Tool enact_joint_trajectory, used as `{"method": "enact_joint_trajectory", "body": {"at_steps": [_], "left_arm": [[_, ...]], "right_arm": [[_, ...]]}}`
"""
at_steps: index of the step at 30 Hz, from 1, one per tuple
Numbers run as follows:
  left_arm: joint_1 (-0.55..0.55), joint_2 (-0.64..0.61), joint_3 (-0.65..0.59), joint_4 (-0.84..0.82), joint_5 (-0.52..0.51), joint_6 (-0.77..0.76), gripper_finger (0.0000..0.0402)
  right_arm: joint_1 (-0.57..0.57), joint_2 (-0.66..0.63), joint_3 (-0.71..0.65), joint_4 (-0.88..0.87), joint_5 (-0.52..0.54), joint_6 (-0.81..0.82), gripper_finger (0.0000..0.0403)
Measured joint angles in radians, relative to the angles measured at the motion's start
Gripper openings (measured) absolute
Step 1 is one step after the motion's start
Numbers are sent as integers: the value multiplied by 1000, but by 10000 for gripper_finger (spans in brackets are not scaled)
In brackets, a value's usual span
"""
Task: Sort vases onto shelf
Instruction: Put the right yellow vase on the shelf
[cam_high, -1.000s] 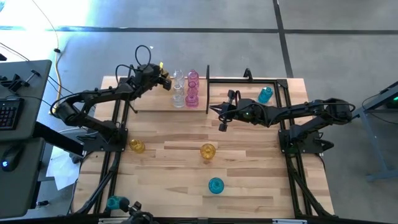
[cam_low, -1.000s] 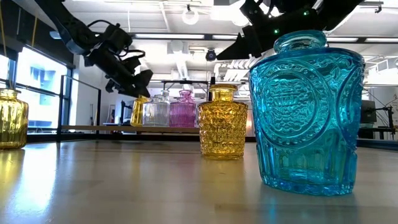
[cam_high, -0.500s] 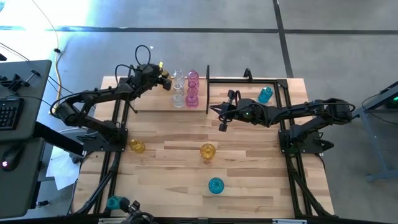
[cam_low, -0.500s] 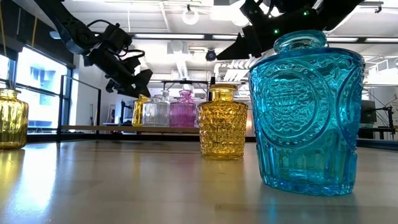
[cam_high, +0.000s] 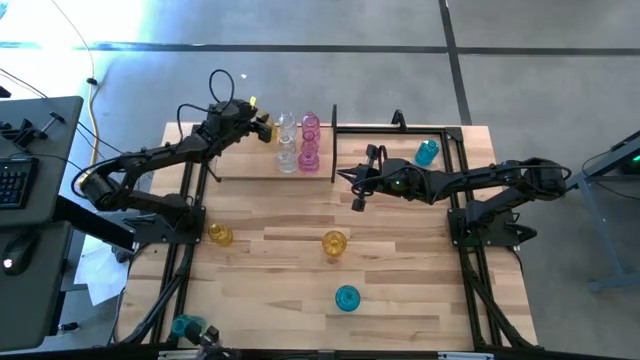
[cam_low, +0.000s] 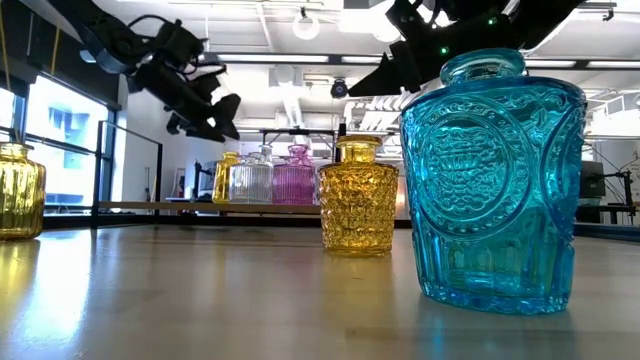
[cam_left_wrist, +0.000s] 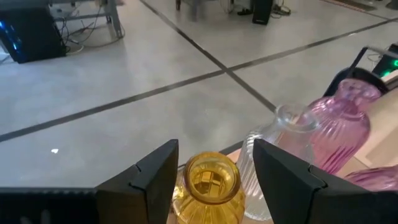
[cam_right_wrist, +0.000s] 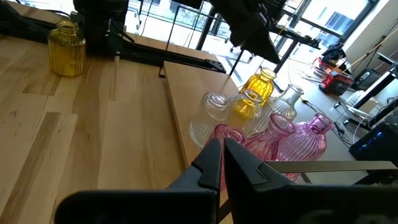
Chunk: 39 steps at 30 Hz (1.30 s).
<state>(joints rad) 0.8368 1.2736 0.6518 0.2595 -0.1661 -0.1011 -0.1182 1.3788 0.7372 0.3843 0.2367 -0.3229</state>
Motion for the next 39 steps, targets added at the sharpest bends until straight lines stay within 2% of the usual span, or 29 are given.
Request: {"method": "enact_joint_trajectory", "body": {"at_steps": [7,15,22,29,33,39], "left_arm": [[-78,-125,0,-96,10,91,192],[-270,-193,-4,-172,8,144,141],[-431,-213,-141,19,13,106,74],[-557,-213,-246,163,84,111,17],[-583,-212,-269,153,86,105,2],[-592,-212,-316,222,93,103,1]], "right_arm": [[0,0,0,-2,0,0,0],[1,0,0,-22,0,0,0],[4,0,1,-91,0,19,0],[67,0,1,-184,0,132,2],[124,0,1,-250,0,267,29],[229,0,1,-337,-1,441,127]]}}
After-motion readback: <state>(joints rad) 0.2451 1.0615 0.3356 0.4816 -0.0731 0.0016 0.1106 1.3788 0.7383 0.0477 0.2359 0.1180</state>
